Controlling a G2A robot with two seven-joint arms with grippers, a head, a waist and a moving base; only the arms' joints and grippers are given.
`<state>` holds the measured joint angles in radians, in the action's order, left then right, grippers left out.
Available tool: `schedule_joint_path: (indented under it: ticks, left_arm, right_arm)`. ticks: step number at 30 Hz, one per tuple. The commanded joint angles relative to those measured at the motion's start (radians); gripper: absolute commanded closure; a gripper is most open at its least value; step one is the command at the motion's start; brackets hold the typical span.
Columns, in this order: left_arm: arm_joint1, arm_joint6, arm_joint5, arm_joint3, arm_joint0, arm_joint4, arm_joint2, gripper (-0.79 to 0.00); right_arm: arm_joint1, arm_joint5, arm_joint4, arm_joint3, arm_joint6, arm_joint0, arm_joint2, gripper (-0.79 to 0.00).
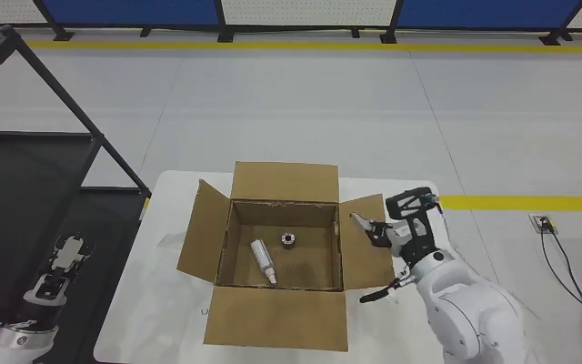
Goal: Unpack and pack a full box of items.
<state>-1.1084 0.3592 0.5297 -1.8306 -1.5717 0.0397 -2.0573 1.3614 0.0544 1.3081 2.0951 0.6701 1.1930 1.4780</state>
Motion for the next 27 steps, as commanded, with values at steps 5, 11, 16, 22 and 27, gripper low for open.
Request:
schedule_joint_path:
  ticks: [5, 11, 16, 22, 27]
  left_arm:
    - [0.0, 0.0, 0.0, 0.0, 0.0, 0.0, 0.0, -0.785]
    - [0.0, 0.0, 0.0, 0.0, 0.0, 0.0, 0.0, -0.785]
    - [0.0, 0.0, 0.0, 0.0, 0.0, 0.0, 0.0, -0.785]
    - [0.0, 0.0, 0.0, 0.0, 0.0, 0.0, 0.0, -0.785]
    - [0.0, 0.0, 0.0, 0.0, 0.0, 0.0, 0.0, -0.785]
  right_arm:
    - [-0.008, -0.056, -0.072, -0.066, -0.095, 0.088, 0.182, -0.785]
    - [-0.023, 0.048, -0.128, -0.204, -0.087, 0.096, 0.262, -0.785]
    - [-0.031, 0.058, -0.081, -0.369, -0.06, 0.031, 0.25, -0.785]
    - [-0.042, 0.139, -0.092, -0.618, -0.031, -0.082, 0.221, -0.785]
    - [-0.046, 0.167, -0.093, -0.767, -0.05, -0.161, 0.194, -0.785]
